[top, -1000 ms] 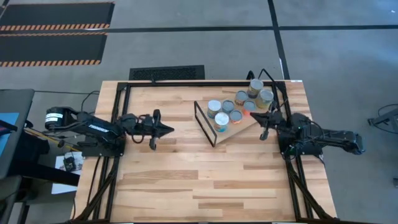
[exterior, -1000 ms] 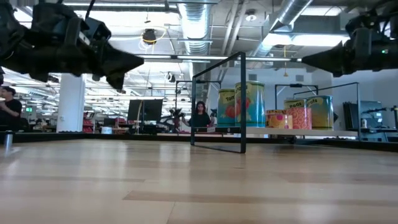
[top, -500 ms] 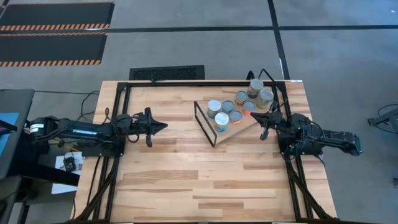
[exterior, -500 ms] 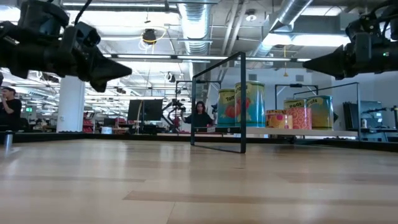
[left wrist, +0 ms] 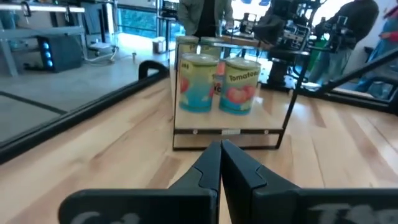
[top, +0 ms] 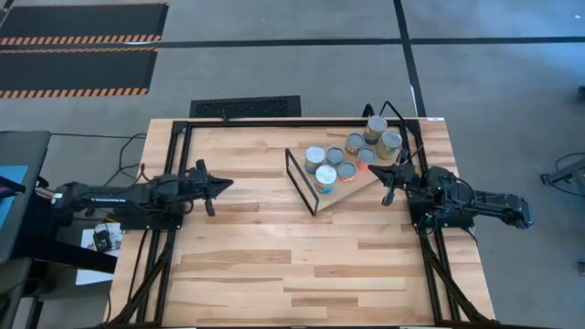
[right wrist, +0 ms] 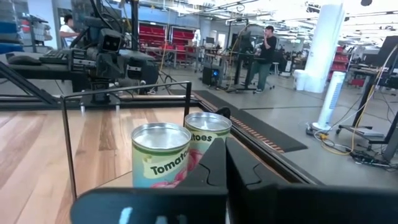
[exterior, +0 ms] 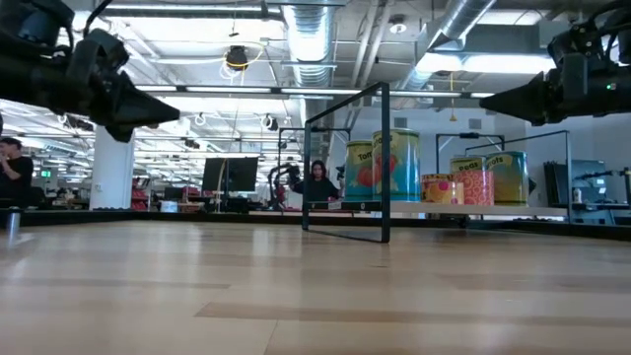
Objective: Pick and place cans onto a shelf
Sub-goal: Return to Home Position
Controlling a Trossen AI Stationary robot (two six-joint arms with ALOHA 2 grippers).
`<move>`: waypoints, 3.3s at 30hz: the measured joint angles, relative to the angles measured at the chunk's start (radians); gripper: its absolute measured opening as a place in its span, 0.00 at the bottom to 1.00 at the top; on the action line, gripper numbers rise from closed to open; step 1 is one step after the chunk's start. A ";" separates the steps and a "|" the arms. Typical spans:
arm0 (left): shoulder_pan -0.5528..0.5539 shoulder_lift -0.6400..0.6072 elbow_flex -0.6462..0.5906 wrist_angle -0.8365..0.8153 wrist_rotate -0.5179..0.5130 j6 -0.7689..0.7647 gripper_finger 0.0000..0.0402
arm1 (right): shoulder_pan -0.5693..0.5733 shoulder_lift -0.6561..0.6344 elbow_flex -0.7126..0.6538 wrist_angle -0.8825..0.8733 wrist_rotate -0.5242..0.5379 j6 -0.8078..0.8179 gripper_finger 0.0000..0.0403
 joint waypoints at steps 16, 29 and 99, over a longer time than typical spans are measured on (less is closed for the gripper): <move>0.000 -0.213 0.003 -0.086 0.112 -0.009 0.00 | 0.000 0.032 -0.001 -0.004 0.000 0.026 0.07; 0.000 -0.196 0.003 -0.084 0.070 0.084 0.00 | 0.001 0.045 -0.001 -0.004 -0.001 0.007 0.07; 0.000 -0.196 0.003 -0.082 0.068 0.082 0.00 | 0.001 0.044 -0.001 -0.003 -0.002 0.008 0.07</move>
